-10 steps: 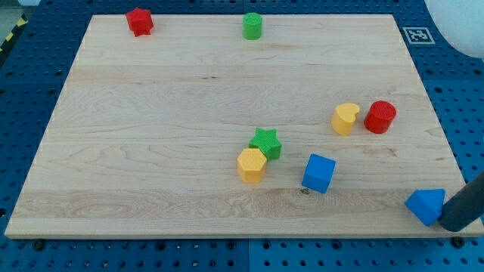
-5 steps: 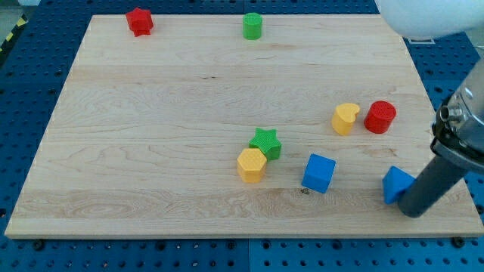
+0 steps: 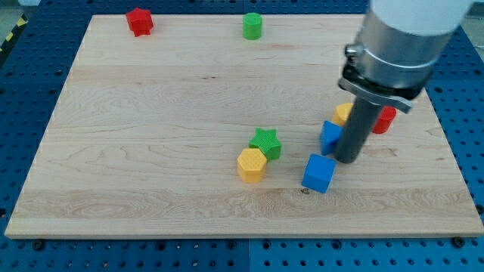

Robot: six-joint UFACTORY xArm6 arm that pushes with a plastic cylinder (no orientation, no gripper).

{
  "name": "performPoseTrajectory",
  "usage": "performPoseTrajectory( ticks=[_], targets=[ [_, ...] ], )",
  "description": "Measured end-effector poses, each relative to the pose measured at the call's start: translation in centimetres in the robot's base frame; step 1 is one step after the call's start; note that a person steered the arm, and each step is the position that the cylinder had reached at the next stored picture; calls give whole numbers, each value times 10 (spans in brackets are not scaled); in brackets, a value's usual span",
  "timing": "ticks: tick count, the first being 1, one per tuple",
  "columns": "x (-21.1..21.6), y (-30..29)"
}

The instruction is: Push the blue triangle towards top right

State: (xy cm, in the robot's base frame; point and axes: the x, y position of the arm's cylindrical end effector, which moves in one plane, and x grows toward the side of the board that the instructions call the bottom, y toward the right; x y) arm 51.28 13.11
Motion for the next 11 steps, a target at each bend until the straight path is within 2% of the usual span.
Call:
performPoseTrajectory(
  ticks=[3,4,5,7,9,11],
  targets=[
    [-53,-83],
    [-70,-94],
    [-76,-94],
    [-51,-102],
    [-52,-93],
    [-58,-53]
  ],
)
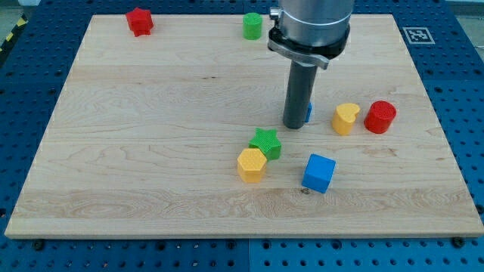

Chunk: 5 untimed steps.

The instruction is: Push the blue triangle towards top right

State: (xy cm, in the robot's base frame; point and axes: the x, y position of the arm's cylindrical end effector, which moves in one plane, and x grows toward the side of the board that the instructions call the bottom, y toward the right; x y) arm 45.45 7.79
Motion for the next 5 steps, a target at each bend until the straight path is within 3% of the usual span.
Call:
performPoseTrajectory(
  ticks=[3,5],
  targets=[
    [-63,11],
    [-83,52]
  ],
)
